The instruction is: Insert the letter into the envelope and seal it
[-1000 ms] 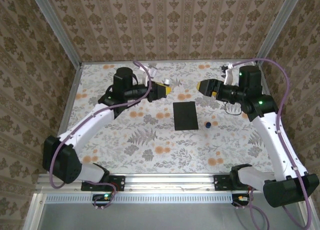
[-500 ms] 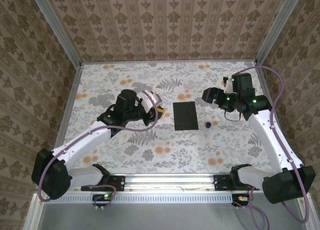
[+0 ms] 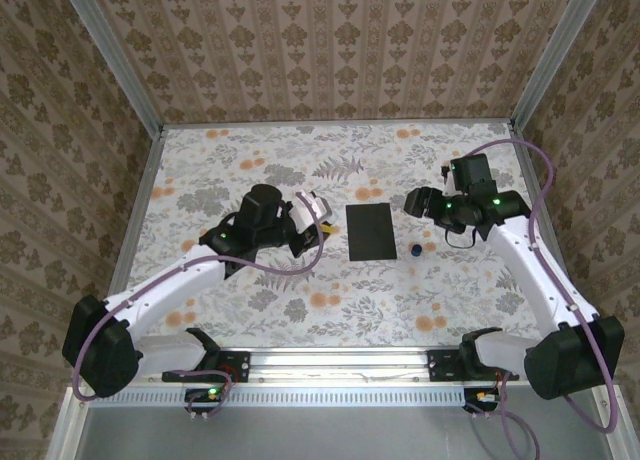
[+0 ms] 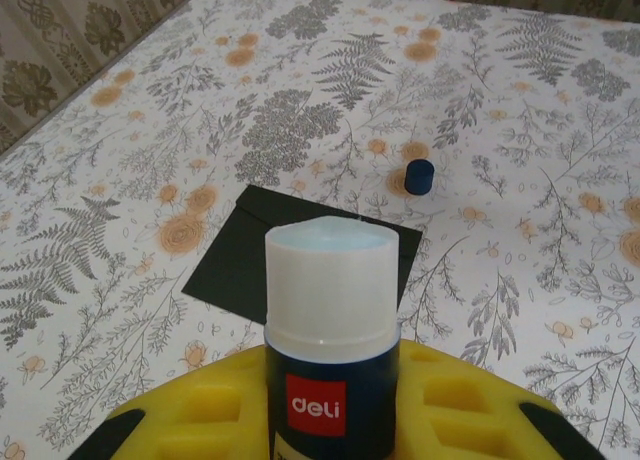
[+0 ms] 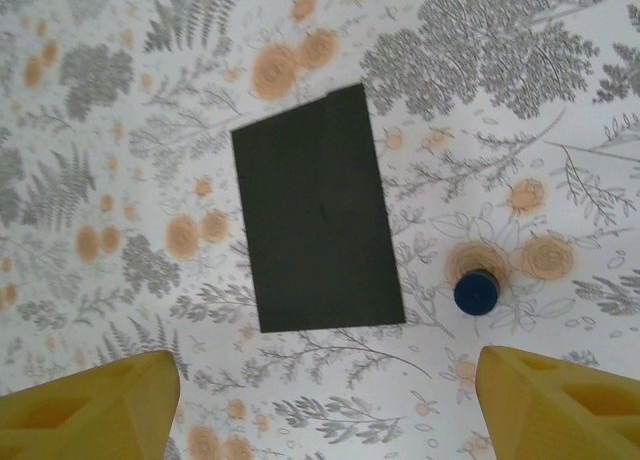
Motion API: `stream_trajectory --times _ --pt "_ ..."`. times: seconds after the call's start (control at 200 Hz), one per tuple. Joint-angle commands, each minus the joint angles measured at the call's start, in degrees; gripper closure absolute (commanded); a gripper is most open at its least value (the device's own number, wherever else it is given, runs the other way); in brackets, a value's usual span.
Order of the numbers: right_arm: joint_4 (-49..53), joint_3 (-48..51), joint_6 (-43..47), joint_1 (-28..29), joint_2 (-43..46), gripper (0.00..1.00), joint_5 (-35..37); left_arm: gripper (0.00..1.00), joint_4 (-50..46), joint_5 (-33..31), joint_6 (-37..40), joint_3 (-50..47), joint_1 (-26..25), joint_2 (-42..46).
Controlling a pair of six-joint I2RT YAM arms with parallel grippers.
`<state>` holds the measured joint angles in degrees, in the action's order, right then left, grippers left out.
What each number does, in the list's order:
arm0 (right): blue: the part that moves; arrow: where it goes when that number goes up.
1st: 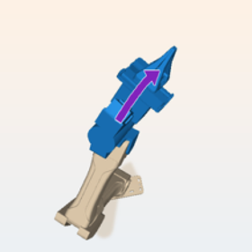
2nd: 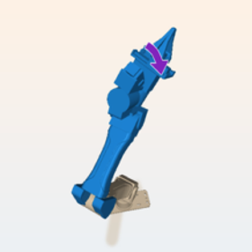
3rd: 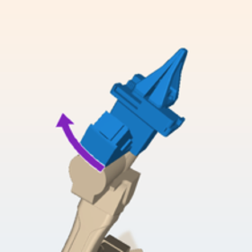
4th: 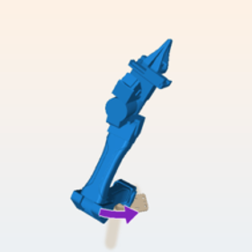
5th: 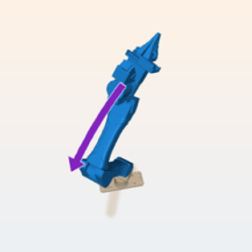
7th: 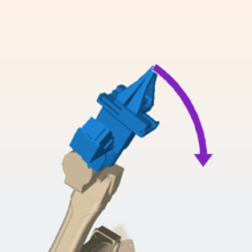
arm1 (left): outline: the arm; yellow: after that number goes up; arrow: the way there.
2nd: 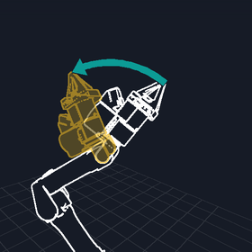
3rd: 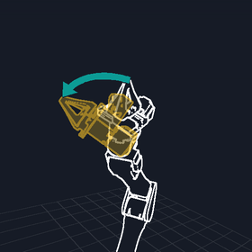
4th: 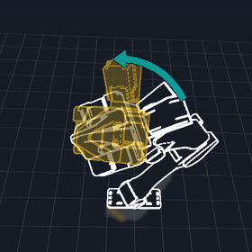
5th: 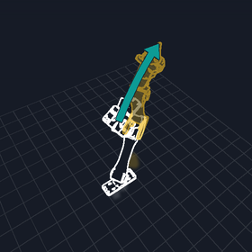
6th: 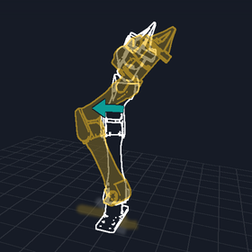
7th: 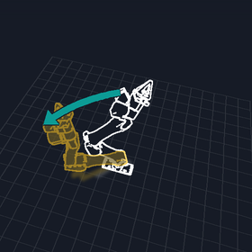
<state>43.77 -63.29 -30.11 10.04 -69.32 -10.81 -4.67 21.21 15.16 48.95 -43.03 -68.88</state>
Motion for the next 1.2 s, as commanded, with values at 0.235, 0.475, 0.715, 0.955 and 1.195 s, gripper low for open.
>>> stream_trajectory --times 0.235,0.475,0.715,0.955,1.195 --pt "2.20 2.35 0.76 1.91 -4.73 0.24 6.12 1.00 -5.62 -3.83 4.04 3.95 -1.68 -2.17" --pt "2.63 3.63 0.57 2.17 -8.10 0.25 7.26 1.00 -9.23 -5.96 3.58 4.75 -2.46 -3.87" --pt "4.02 3.67 0.23 2.26 -12.33 0.27 7.79 1.00 -11.68 -8.84 -0.39 5.44 -2.84 -5.27" --pt "3.85 4.04 0.26 2.23 -14.97 0.30 8.73 1.00 -17.98 -11.83 -3.99 8.55 -3.26 -8.00" --pt "3.24 4.78 0.48 2.26 -17.23 0.32 9.22 1.00 -23.14 -11.87 -6.90 11.58 -3.56 -11.31"
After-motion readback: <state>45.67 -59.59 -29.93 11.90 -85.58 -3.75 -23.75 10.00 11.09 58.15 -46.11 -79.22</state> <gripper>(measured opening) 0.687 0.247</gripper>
